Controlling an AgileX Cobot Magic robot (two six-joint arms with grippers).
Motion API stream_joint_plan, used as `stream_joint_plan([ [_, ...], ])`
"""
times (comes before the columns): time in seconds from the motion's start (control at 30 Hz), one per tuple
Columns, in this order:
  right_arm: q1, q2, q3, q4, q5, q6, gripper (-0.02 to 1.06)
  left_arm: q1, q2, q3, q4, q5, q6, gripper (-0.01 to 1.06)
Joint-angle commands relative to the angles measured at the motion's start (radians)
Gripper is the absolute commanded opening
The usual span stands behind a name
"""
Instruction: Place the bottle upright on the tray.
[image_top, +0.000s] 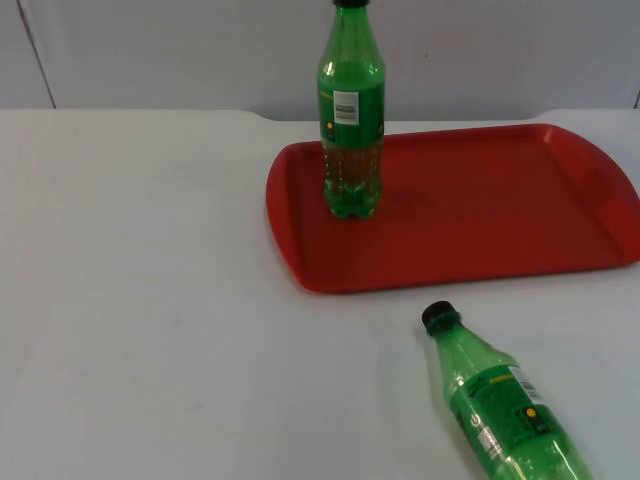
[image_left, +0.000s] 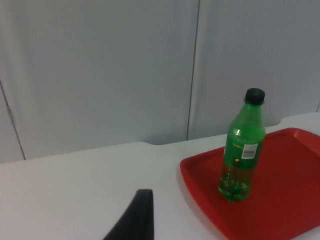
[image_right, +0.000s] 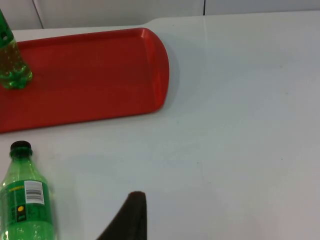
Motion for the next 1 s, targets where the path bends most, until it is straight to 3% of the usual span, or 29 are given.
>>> stream_joint_plan([
  [0.0,-0.008,-0.003,0.007,0.003,-0.001,-0.005,1.05,0.001,-0.074,0.024,-0.022,0.045,0.001,1.05],
  [0.7,-0.008,-0.003,0.007,0.003,-0.001,-0.005,1.05,0.001,-0.473,0.028,0.048,0.450,0.001,1.05],
  [0.8,-0.008,-0.003,0.007,0.003,-0.001,-0.005,1.05,0.001,-0.473,0.035,0.073,0.552,-0.021,1.05],
  [0.97,-0.008,-0.003,0.005,0.003,-0.001,-0.003,1.05,0.001,-0.473,0.110,0.080,0.557,-0.021,1.05],
])
